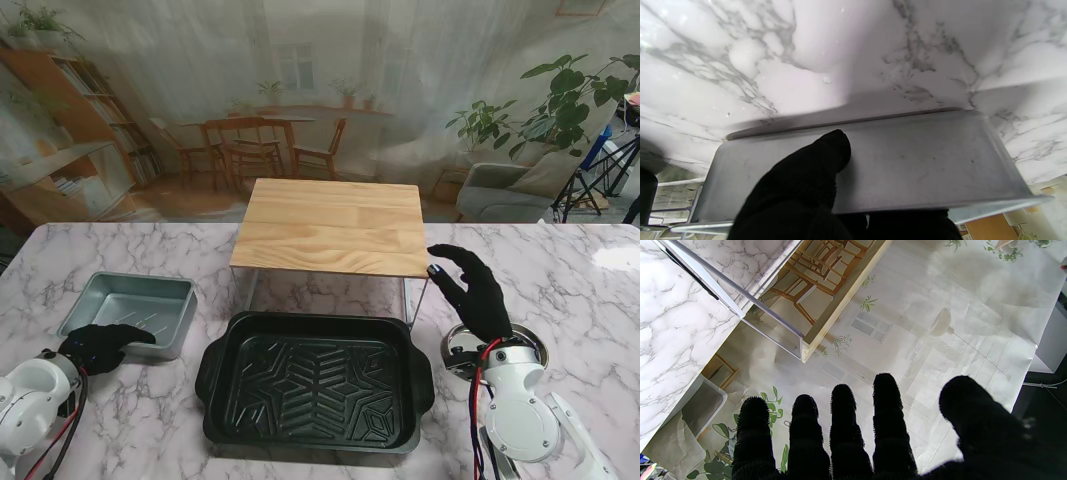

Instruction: Stack the baking trays onto the shelf

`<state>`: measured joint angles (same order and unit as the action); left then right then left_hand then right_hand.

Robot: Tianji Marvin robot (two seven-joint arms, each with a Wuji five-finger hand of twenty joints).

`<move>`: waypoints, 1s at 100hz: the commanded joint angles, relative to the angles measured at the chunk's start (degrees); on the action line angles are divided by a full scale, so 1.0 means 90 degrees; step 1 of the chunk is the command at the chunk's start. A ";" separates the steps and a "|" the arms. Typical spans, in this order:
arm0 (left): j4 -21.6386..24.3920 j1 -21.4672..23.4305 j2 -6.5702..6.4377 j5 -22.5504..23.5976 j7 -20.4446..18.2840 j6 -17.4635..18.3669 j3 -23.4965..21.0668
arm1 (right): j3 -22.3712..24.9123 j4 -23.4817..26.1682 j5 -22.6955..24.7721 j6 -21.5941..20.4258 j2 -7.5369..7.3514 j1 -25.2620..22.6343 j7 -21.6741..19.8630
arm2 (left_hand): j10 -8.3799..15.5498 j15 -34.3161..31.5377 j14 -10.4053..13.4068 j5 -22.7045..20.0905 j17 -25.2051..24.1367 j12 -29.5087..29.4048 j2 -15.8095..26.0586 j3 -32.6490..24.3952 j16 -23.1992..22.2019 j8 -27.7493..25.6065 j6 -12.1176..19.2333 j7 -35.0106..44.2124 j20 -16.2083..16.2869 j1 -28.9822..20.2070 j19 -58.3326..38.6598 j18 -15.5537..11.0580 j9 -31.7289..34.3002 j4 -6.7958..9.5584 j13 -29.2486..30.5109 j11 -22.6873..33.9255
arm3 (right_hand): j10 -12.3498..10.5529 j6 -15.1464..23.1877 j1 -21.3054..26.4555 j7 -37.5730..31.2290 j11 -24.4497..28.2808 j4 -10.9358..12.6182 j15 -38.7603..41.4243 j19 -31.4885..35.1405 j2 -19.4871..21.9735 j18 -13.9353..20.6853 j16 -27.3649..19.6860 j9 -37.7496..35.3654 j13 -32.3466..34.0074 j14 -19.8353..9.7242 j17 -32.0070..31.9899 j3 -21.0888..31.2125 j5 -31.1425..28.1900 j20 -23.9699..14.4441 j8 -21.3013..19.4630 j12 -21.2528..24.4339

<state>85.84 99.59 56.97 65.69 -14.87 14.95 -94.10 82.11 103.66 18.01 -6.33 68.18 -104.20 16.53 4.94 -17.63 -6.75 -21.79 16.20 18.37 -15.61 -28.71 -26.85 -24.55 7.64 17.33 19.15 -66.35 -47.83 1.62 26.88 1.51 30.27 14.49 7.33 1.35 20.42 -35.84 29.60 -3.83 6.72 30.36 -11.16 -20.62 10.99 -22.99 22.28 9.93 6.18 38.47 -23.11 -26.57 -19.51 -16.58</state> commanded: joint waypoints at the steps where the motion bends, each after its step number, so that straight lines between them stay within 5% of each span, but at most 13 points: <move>1: -0.0153 0.0023 0.0015 -0.0068 -0.0073 -0.0060 0.0080 | -0.0021 0.0015 -0.0008 0.0060 0.0021 0.0003 -0.0006 | 0.0122 -0.0177 -0.0080 -0.0327 0.0381 -0.0026 -0.0172 -0.0302 -0.0067 0.0132 0.0177 0.0129 -0.0256 -0.0511 -0.0508 -0.0312 0.0309 -0.0366 0.0377 0.0118 | -0.0008 0.0119 0.0181 -0.0097 0.0146 -0.0059 0.0165 -0.0028 0.0276 0.0224 0.0057 -0.0101 0.0129 -0.0209 -0.0049 0.0146 0.0055 -0.0086 -0.0133 -0.0042; 24: -0.0333 -0.0040 0.0024 -0.0061 0.0103 -0.0265 0.0275 | -0.0052 0.0049 -0.0073 0.0154 0.0030 0.0011 -0.0006 | 0.0027 -0.0325 -0.0206 -0.1485 0.1273 -0.0507 0.0092 -0.0359 0.0032 0.0418 0.0092 0.0545 -0.0655 -0.0847 -0.0999 -0.0094 0.1481 -0.0655 0.1253 -0.0029 | 0.0005 0.0113 0.0270 -0.0109 0.0169 -0.0068 0.0186 -0.0020 0.0328 0.0214 0.0067 -0.0125 0.0148 -0.0202 -0.0072 0.0219 0.0068 -0.0077 -0.0138 -0.0050; 53: -0.0585 -0.0084 0.0059 0.0072 0.1080 0.0051 0.0317 | -0.0068 0.0071 -0.0157 0.0199 0.0043 0.0017 0.0004 | -0.0151 -0.1511 -0.1183 -0.3179 0.2428 -0.0323 0.0313 -0.1034 -0.0432 0.0423 -0.0169 0.1203 -0.0094 -0.0567 -0.1733 0.0338 0.2665 -0.0462 0.1799 0.0357 | 0.0010 0.0094 0.0341 -0.0130 0.0207 -0.0106 0.0219 -0.0008 0.0426 0.0182 0.0083 -0.0181 0.0183 -0.0196 -0.0075 0.0225 0.0068 -0.0063 -0.0144 -0.0065; 100: -0.0445 0.0004 0.0106 0.0023 0.1525 0.0369 0.0089 | -0.0047 0.0055 -0.0264 0.0151 0.0071 0.0009 0.0085 | -0.0674 -0.1994 -0.1427 -0.4044 0.2633 0.0275 0.0160 -0.1447 -0.0870 0.0103 -0.0565 0.1617 0.0028 -0.0472 -0.1942 0.0595 0.3456 -0.0512 0.1977 0.0792 | 0.0012 0.0086 0.0339 -0.0173 0.0257 -0.0126 0.0276 0.0005 0.0465 0.0165 0.0108 -0.0241 0.0219 -0.0184 -0.0070 0.0183 0.0074 -0.0034 -0.0157 -0.0088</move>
<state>81.15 98.88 57.77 65.11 -1.06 17.32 -92.75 81.67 104.23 15.76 -4.98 68.61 -103.99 17.23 -0.51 -32.69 -11.86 -47.74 33.85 19.73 -23.61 -30.08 -33.83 -21.40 1.92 26.67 13.54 -66.93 -53.35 8.61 56.03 -5.90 46.72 20.24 7.95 1.35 23.24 -36.64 30.65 -3.83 6.72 30.36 -8.93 -20.62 11.08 -24.48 22.95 9.93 6.10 39.76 -23.11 -26.57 -19.57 -16.84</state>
